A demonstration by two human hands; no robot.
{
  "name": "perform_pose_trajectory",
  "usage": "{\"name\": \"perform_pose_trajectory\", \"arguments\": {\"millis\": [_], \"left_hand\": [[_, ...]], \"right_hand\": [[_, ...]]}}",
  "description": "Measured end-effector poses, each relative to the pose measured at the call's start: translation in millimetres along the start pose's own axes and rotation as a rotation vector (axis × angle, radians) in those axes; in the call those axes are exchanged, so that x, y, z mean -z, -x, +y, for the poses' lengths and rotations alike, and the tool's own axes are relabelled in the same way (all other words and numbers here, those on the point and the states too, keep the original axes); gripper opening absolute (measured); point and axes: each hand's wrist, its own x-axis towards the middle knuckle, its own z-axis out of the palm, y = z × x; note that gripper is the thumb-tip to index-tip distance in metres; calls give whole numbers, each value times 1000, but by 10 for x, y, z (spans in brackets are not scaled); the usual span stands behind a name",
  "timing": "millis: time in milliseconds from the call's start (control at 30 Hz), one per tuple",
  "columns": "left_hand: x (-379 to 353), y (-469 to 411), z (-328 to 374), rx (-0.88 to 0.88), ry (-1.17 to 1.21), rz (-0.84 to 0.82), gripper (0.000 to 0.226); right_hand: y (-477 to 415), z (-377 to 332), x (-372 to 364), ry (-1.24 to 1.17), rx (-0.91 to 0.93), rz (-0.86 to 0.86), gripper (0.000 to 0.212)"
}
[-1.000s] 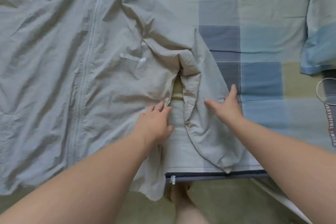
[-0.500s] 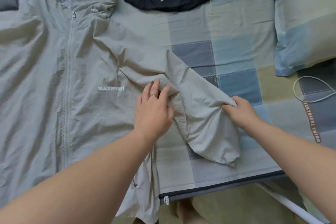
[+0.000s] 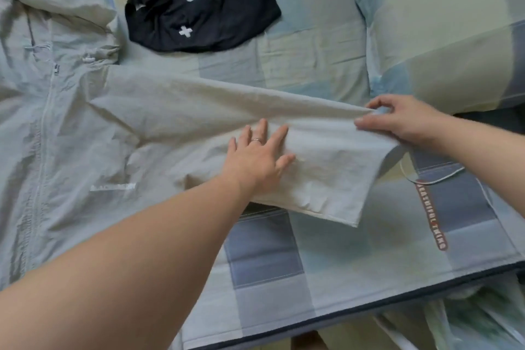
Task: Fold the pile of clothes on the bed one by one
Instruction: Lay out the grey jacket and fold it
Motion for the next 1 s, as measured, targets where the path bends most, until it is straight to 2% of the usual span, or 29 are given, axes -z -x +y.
{"name": "perform_pose_trajectory", "arguments": {"millis": [67, 100, 133, 200, 267, 367, 467, 567, 667, 700, 767, 900, 1000], "left_hand": [[-53, -231, 205, 36, -10, -24, 67], [-83, -342, 293, 57, -14, -30, 68], [-115, -447, 367, 78, -20, -33, 69], [-179, -615, 491, 120, -38, -40, 70], [-248, -734, 606, 156, -53, -49, 71], [-368, -852, 824, 184, -32, -48, 73], [-506, -913, 1097, 165, -22, -38, 75], [-634, -930, 1362, 125, -5, -29, 75], [-739, -934, 1592, 102, 27, -10, 74], [-771, -935, 1659, 97, 44, -6, 74], [-817, -944, 1755, 92, 74, 6, 75], [-892, -1057, 1976, 69, 116, 21, 76], [-937, -1196, 2178, 23, 120, 41, 77]], "right_hand": [[-107, 90, 288, -45, -87, -268, 58], [-163, 149, 410, 18, -117, -387, 56], [-207, 190, 517, 111, -128, -472, 49], [-291, 307, 679, 256, -147, -486, 29], [-344, 455, 802, 272, -148, -430, 20], [-342, 716, 943, 169, -101, -360, 17], [-322, 991, 1055, 35, -66, -219, 14], [-296, 1244, 1089, -202, -125, -72, 24], [-228, 1395, 1064, -463, -216, -50, 11], [-211, 1442, 1058, -513, -235, -43, 15], [-205, 1528, 1044, -518, -242, 53, 20], [-274, 1723, 1142, -452, -209, 409, 10], [-400, 1901, 1260, -437, -200, 544, 10]]}}
